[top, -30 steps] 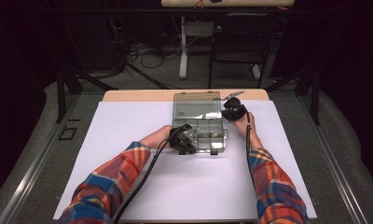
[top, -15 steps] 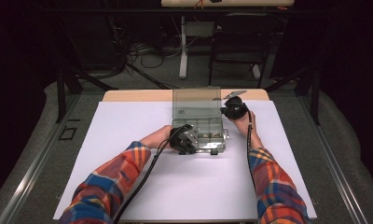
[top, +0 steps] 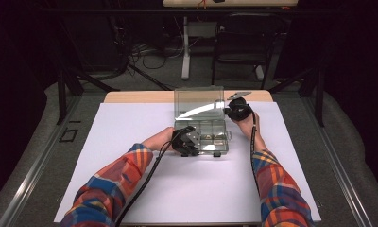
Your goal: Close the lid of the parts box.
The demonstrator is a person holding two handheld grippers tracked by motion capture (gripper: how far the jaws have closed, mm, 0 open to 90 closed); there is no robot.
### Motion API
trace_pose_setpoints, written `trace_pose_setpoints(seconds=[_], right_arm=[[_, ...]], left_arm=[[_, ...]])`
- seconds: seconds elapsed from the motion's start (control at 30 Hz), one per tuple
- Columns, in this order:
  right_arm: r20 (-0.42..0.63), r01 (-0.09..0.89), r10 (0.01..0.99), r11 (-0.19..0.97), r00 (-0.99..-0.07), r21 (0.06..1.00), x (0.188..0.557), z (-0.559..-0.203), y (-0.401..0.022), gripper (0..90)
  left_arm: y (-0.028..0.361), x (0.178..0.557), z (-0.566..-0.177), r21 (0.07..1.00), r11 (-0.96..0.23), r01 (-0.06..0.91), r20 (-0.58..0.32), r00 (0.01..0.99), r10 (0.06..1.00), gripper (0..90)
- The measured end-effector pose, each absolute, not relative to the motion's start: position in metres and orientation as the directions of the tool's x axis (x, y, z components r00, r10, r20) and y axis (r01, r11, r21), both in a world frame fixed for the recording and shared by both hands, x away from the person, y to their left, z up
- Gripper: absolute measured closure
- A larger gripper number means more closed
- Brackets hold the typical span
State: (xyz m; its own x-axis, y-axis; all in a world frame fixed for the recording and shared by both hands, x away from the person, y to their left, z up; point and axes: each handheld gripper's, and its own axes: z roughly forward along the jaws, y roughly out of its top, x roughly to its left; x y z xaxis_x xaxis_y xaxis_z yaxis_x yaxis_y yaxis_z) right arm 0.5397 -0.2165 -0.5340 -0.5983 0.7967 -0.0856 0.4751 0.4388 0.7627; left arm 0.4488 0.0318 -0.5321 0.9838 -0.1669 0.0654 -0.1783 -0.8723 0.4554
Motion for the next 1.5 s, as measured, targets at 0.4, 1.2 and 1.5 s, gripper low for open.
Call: trace_pose_setpoints(seconds=[0.4, 1.2, 1.5], right_arm=[[-0.091, 0.449, 0.795, 0.429, -0.600, 0.784, 0.538, -0.530, -0.217, 90.0], [-0.090, 0.413, 0.791, 0.409, -0.606, 0.814, 0.534, -0.523, -0.220, 90.0], [-0.094, 0.393, 0.788, 0.402, -0.609, 0.827, 0.532, -0.519, -0.223, 90.0]], left_arm=[[0.031, 0.449, -0.532, 0.447, -0.875, -0.184, 0.069, 0.983, -0.171, 85.8], [0.029, 0.450, -0.532, 0.435, -0.881, -0.186, 0.056, 0.982, -0.180, 85.7], [0.028, 0.451, -0.531, 0.429, -0.883, -0.192, 0.057, 0.981, -0.186, 85.6]])
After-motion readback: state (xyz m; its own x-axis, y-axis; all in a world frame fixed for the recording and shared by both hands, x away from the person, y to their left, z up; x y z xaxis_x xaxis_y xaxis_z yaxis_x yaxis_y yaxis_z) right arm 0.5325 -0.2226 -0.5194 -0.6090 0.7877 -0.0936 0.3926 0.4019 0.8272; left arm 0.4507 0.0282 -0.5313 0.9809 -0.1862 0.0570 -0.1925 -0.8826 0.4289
